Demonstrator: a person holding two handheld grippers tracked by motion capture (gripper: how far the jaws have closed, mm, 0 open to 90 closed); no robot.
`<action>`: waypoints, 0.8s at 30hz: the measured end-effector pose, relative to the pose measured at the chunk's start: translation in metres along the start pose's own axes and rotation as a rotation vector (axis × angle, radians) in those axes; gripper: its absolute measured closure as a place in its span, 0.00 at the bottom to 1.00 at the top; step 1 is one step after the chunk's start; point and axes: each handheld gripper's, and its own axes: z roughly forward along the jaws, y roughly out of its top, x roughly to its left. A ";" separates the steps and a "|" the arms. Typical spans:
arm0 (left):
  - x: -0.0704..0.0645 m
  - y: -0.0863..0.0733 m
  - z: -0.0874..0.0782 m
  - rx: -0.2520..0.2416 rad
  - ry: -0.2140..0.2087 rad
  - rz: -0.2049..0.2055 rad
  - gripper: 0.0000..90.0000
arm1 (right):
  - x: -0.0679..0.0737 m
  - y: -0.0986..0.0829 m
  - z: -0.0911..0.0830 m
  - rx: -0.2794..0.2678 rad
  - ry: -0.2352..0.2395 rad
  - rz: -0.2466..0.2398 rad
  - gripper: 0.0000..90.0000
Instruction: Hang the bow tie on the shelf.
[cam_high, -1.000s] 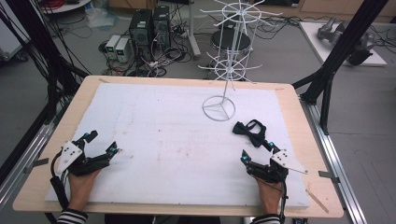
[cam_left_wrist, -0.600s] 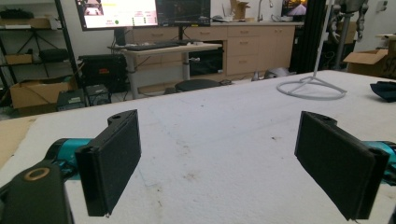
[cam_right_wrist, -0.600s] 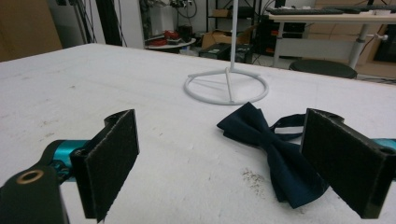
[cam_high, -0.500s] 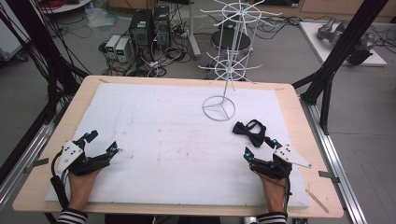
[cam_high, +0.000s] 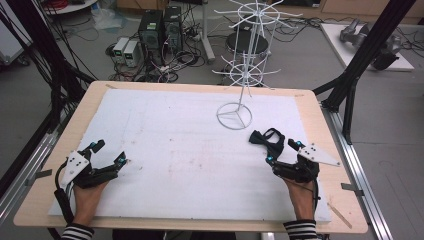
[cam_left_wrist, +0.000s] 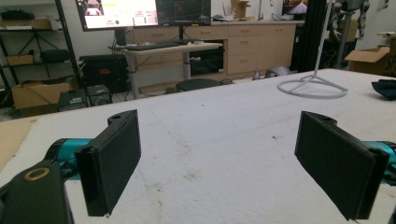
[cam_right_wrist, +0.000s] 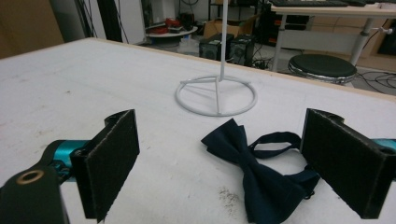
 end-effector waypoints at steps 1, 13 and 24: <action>0.000 0.000 0.000 -0.001 0.001 0.002 0.16 | -0.001 0.002 0.001 0.011 0.002 -0.007 0.12; 0.000 0.000 0.000 -0.001 0.002 0.001 0.16 | -0.019 0.020 0.015 0.131 0.022 0.019 0.12; -0.001 0.000 0.001 0.004 0.005 0.005 0.16 | -0.041 0.031 0.030 0.300 0.039 0.010 0.12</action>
